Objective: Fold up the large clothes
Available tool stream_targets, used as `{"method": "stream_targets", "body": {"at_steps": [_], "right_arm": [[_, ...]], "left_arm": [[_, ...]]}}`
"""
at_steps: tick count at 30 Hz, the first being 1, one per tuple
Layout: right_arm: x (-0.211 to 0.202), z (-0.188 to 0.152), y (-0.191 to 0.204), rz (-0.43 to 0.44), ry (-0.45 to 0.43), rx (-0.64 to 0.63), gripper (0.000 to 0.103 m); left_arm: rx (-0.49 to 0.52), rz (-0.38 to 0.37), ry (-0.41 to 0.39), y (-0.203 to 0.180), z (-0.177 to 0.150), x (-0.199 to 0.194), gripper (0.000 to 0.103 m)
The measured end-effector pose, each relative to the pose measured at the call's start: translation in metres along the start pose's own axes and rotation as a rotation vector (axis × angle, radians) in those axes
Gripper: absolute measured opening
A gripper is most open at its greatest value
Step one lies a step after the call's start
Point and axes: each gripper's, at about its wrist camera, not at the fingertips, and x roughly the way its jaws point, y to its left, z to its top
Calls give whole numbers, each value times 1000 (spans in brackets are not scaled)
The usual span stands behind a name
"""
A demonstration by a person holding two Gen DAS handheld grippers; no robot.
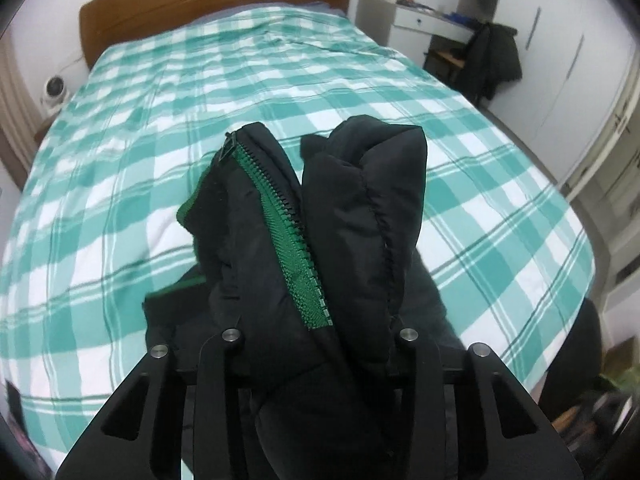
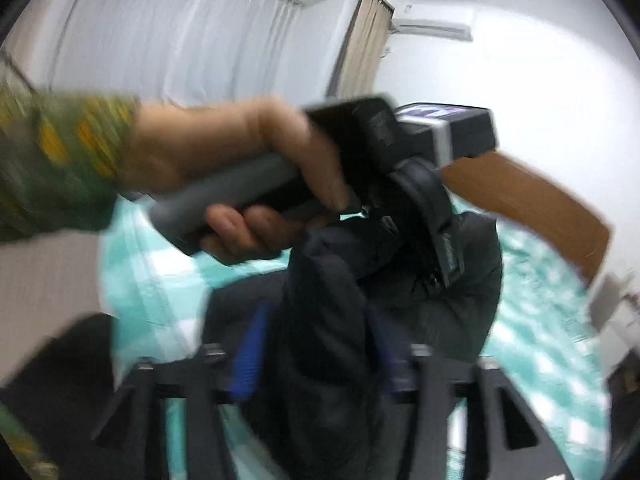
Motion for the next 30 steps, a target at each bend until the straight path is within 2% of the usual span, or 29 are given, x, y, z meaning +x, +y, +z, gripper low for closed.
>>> {"method": "stream_targets", "body": {"at_steps": [3, 7, 8, 11, 14, 16, 18, 19, 25, 30], "right_arm": [[-18, 12, -16, 65, -39, 100, 65], [-12, 27, -55, 21, -69, 267, 65], [-3, 30, -68, -5, -61, 315, 65], [24, 34, -87, 2, -33, 390, 64], [57, 30, -73, 81, 1, 366, 61], [83, 21, -57, 132, 55, 333, 60], [118, 0, -38, 162, 156, 312, 58], [129, -10, -33, 167, 174, 311, 58], [169, -37, -29, 208, 220, 316, 56], [186, -51, -26, 190, 239, 290, 56]], "left_arm": [[-74, -18, -6, 33, -13, 4, 38], [-175, -44, -25, 68, -35, 5, 41], [-199, -51, -31, 76, -41, 5, 42], [-228, -49, -35, 90, -52, 8, 45], [-257, -59, -29, 101, -59, 13, 49], [-272, -67, -25, 110, -61, 18, 51], [-295, -66, -21, 120, -64, 24, 54], [-313, -68, -12, 126, -67, 28, 56], [-401, -106, 7, 149, -88, 52, 62], [-430, -122, 13, 158, -98, 69, 66]]}}
